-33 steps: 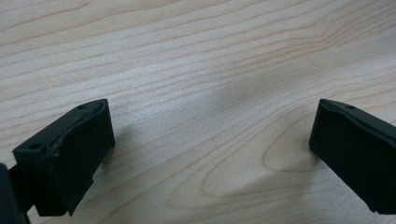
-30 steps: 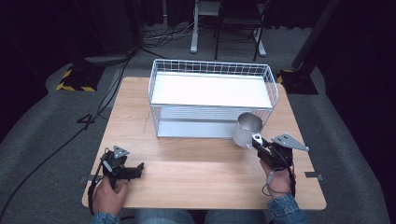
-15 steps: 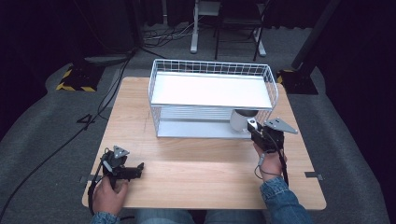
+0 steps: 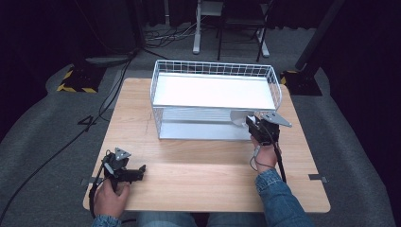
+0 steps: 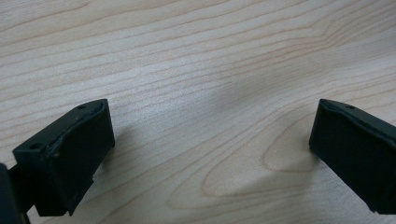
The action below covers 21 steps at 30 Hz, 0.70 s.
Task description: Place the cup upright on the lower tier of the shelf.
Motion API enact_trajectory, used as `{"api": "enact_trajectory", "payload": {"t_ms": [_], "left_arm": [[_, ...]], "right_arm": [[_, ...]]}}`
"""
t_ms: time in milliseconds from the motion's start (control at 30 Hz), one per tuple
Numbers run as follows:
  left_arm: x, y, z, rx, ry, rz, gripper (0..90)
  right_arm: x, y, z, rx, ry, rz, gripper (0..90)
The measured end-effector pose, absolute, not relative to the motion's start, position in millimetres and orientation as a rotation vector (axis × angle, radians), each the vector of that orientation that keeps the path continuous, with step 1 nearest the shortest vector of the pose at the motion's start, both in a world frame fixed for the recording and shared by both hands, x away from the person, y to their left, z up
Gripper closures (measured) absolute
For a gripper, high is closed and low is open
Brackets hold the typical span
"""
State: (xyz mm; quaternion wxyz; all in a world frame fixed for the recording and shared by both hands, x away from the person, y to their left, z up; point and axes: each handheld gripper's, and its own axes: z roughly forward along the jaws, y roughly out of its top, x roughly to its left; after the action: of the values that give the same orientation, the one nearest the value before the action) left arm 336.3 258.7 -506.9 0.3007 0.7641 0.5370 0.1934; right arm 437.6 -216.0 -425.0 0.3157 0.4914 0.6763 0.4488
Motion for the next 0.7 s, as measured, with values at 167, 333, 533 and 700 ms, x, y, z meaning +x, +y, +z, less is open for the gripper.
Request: {"api": "enact_trajectory", "payload": {"t_ms": [167,333,533,700], "left_arm": [[336.3,258.7,-506.9,2.028,1.425,0.513,0.3],[336.3,258.7,-506.9,2.028,1.425,0.513,0.3],[336.3,258.7,-506.9,2.028,1.425,0.513,0.3],[336.3,258.7,-506.9,2.028,1.425,0.513,0.3]], "right_arm": [[445.7,-207.2,-429.3,1.291,1.792,1.174,71.4],[450.4,-201.6,-433.9,1.302,1.806,1.17,71.4],[455.3,-197.6,-441.4,1.319,1.828,1.145,71.4],[456.9,-199.3,-444.8,1.341,1.823,1.153,71.4]]}}
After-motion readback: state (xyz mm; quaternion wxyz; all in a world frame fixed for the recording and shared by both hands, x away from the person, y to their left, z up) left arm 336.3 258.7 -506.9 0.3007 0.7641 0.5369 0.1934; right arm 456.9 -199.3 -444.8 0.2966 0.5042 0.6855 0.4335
